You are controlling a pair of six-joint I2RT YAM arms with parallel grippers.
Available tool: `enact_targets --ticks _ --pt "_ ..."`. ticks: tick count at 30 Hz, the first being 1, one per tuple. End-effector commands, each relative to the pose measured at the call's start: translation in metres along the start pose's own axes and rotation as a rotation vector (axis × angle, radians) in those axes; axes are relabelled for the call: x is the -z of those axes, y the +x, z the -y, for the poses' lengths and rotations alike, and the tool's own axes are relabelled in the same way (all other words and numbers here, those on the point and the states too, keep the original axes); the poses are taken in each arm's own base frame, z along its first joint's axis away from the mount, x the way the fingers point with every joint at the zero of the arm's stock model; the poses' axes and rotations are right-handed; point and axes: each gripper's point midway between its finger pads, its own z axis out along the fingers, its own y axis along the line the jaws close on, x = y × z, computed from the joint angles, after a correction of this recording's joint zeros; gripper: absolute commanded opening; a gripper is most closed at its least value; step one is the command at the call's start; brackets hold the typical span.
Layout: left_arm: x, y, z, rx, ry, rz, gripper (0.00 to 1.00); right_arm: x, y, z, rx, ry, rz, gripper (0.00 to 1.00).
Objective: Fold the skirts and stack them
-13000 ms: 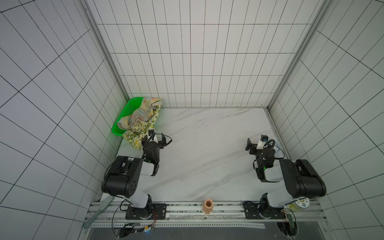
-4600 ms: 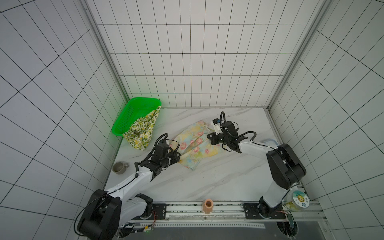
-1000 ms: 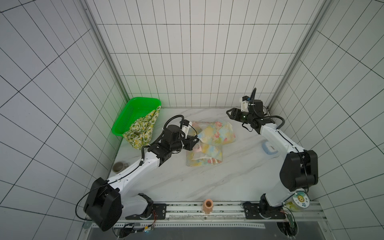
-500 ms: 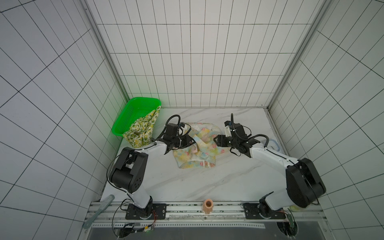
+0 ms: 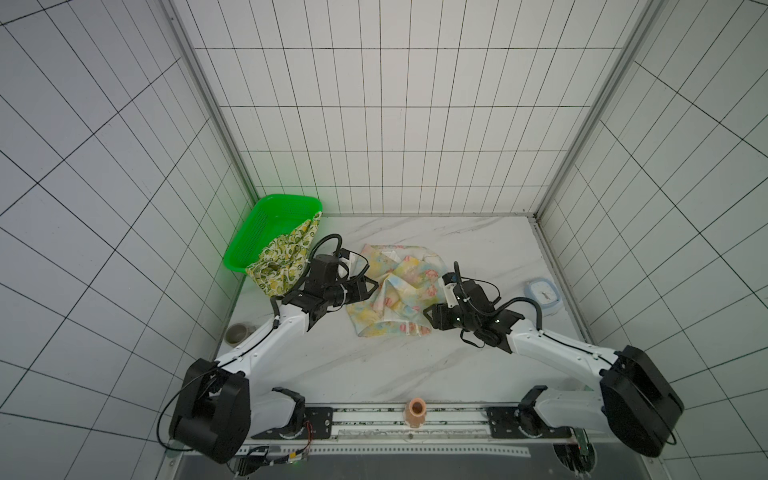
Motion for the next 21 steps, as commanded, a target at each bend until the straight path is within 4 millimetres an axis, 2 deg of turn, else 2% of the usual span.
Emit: enact_targets --ticks 1,5,10,14,20,21 --pt "-0.001 0.049 -0.030 -0.024 -0.147 -0.122 0.51 -0.016 0.027 0.007 0.012 0.033 -0.049 0.55" --pt "-0.006 0.073 -0.044 -0.028 -0.216 -0.167 0.49 -0.033 0.035 0.006 0.038 0.054 -0.087 0.52" --pt "-0.016 0.077 -0.054 -0.030 -0.238 -0.154 0.49 -0.047 0.041 0.012 0.055 0.108 -0.110 0.52" --pt "-0.025 0.076 -0.061 -0.038 -0.266 -0.161 0.49 -0.053 0.036 0.018 0.064 0.156 -0.101 0.51" --pt "-0.035 0.069 -0.062 -0.049 -0.271 -0.148 0.50 -0.056 0.033 0.027 0.091 0.237 -0.109 0.31" --pt "-0.036 0.069 -0.062 -0.056 -0.275 -0.150 0.49 -0.055 0.033 0.028 0.096 0.242 -0.107 0.31"
